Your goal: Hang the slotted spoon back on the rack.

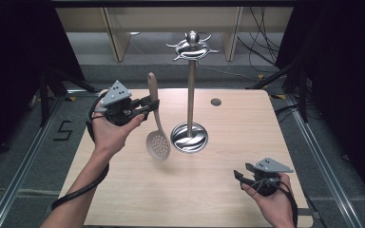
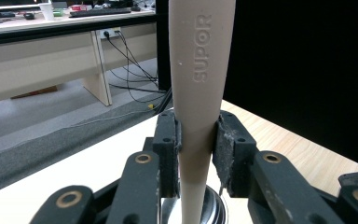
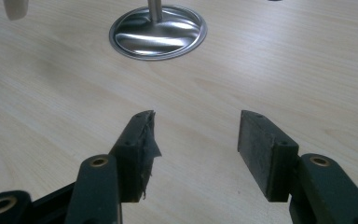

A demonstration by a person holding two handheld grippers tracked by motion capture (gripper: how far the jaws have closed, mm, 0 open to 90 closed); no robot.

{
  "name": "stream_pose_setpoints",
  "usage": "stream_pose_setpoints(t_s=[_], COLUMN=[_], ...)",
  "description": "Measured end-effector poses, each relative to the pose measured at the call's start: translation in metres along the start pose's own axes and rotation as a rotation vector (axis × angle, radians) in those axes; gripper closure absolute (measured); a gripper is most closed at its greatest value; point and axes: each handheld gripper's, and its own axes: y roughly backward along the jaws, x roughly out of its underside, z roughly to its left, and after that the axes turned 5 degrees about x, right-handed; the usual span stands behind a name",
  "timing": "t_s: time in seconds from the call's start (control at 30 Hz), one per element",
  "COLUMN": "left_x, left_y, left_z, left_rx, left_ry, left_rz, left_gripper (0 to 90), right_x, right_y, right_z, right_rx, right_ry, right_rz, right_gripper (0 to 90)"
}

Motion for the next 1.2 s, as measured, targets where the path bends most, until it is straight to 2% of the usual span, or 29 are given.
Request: stream_pose_setpoints(t_s=[0.13,0.23,0.3,0.47,0.5,0.57,0.7,1.2], left_x=[-0.002,-0.004,-0.006,-0.007,-0.008,-0.009,-0.011,-0.023], left_y=[-0.002,-0.004,-0.006,-0.007,-0.007,-0.008,-0.009,-0.017], left_z=[-0.001,-0.001,-0.001,-0.002,-0.001,-0.001,-0.002,-0.004], left_rx=[0.004,0.005,0.008,0.009,0.010,0.010,0.010,0.011], left_ry=[-0.002,-0.006,-0.008,-0.005,-0.007,-0.010,-0.012,-0.034], left_rz=[-0.002,0.000,-0.002,-0.010,-0.009,-0.009,-0.011,-0.002], left_gripper=[71.2,71.2,71.2,71.1,71.1,71.1,71.1,71.2], right_x=[0.000,0.000,0.000,0.000,0.000,0.000,0.000,0.000], right_y=[0.000,0.001,0.001,0.002,0.002,0.002,0.001,0.001], right_z=[0.000,0.000,-0.001,-0.001,0.000,-0.001,-0.001,-0.001], right_rx=[0.001,0.006,0.027,0.021,0.007,0.023,0.029,0.017], right_ry=[-0.008,-0.001,0.020,0.013,-0.004,0.015,0.018,0.013], right_rz=[0.003,-0.001,-0.012,-0.012,-0.001,-0.006,-0.012,-0.016], right_gripper=[46.6,46.6,46.7,46.6,46.7,46.6,46.6,46.6])
